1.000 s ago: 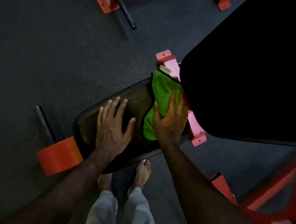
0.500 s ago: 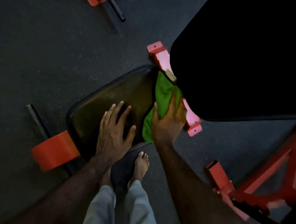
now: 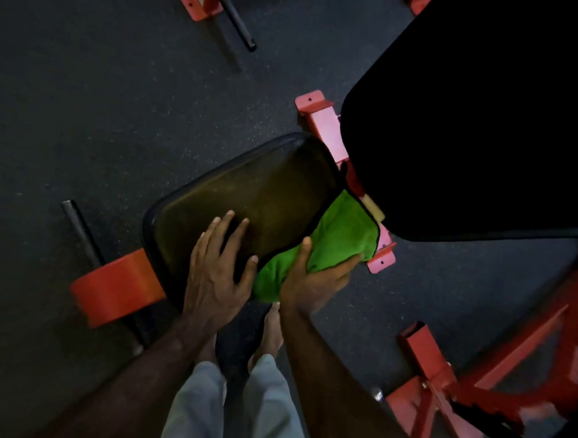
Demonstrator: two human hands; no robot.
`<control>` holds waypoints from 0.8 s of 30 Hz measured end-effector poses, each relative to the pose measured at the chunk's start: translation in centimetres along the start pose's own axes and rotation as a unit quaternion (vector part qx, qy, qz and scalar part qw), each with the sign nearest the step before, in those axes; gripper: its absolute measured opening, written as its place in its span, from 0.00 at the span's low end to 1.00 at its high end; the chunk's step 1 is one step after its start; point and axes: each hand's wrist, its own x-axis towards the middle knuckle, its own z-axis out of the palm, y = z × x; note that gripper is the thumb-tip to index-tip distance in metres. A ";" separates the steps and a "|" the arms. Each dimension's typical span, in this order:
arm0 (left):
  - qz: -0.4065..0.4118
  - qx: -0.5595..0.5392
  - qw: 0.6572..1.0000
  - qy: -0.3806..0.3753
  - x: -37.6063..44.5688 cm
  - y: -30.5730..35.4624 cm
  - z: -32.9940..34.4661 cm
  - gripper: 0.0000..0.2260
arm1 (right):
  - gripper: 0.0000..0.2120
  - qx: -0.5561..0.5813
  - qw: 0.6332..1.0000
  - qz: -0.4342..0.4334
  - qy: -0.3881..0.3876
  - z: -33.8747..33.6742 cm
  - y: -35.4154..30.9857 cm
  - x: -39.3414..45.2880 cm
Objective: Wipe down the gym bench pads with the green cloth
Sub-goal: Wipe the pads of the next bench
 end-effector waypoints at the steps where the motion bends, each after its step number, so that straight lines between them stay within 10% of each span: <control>1: -0.007 0.000 1.000 0.001 -0.4 -0.1 -0.1 0.28 | 0.50 -0.018 0.999 -0.018 -0.019 -0.1 0.4 -1.0; 5: -0.044 0.002 0.999 0.028 -1.7 -0.2 -1.1 0.28 | 0.45 -0.177 0.956 -0.201 -0.119 -1.3 3.1 -2.6; 10: -0.138 -0.017 0.985 0.102 -2.3 -2.2 -2.1 0.32 | 0.44 -0.300 0.758 -0.514 -0.268 -0.1 1.7 -0.7; 15: -0.210 -0.095 0.962 0.145 -3.5 -3.5 -2.6 0.30 | 0.39 -0.274 0.851 -0.421 -0.155 2.9 -0.3 -2.5; 20: -0.271 -0.185 0.922 0.205 -5.2 -4.2 -2.5 0.26 | 0.40 -0.301 0.578 -0.674 -0.349 1.9 -0.3 -0.5; 22: -0.276 -0.198 0.915 0.218 -5.7 -4.3 -2.0 0.23 | 0.42 -0.302 0.592 -0.674 -0.322 3.2 -2.0 1.9; 24: -0.299 -0.242 0.892 0.237 -6.1 -4.4 -1.4 0.23 | 0.40 -0.287 0.695 -0.608 -0.254 4.8 -3.5 1.6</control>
